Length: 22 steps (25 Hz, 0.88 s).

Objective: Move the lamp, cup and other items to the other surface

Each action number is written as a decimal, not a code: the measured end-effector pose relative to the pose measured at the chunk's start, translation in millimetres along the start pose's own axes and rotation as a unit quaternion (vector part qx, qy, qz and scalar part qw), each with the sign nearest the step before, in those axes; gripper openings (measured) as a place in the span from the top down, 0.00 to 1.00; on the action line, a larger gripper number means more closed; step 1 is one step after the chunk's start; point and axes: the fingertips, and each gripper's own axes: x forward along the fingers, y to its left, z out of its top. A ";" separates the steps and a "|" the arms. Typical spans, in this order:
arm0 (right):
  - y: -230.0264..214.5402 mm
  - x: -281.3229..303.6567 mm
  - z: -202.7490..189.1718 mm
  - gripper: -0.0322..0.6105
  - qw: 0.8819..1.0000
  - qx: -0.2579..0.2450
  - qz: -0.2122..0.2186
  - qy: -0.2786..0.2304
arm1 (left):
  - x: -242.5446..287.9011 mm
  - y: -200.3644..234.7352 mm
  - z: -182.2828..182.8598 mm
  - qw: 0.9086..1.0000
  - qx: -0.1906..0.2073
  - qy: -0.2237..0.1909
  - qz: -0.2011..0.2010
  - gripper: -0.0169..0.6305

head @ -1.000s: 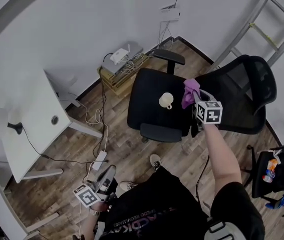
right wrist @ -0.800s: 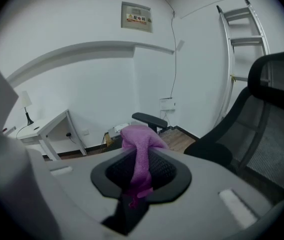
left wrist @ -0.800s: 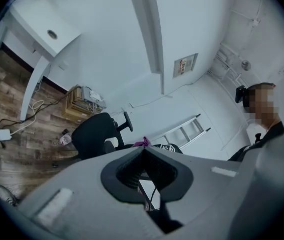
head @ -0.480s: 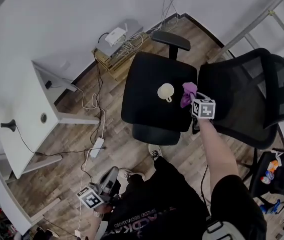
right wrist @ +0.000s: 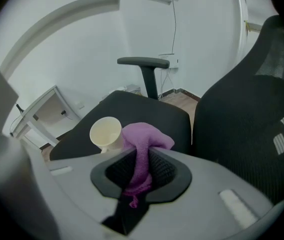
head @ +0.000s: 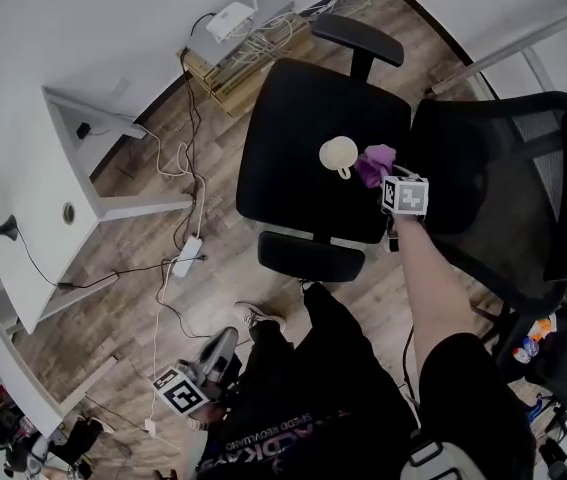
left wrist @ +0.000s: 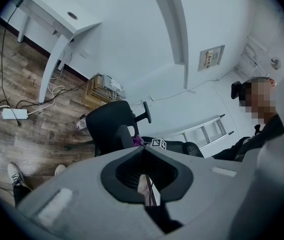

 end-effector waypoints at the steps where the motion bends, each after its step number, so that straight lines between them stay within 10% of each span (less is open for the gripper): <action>1: 0.3 6.4 -6.4 0.85 1.000 -0.002 0.001 0.011 | 0.6 2.5 -1.3 1.000 -0.003 0.001 0.004 0.98; 22: 20.4 13.4 -38.3 0.69 0.997 -0.013 0.007 0.074 | -26.6 21.8 -12.4 1.000 -0.014 -0.021 -0.008 0.98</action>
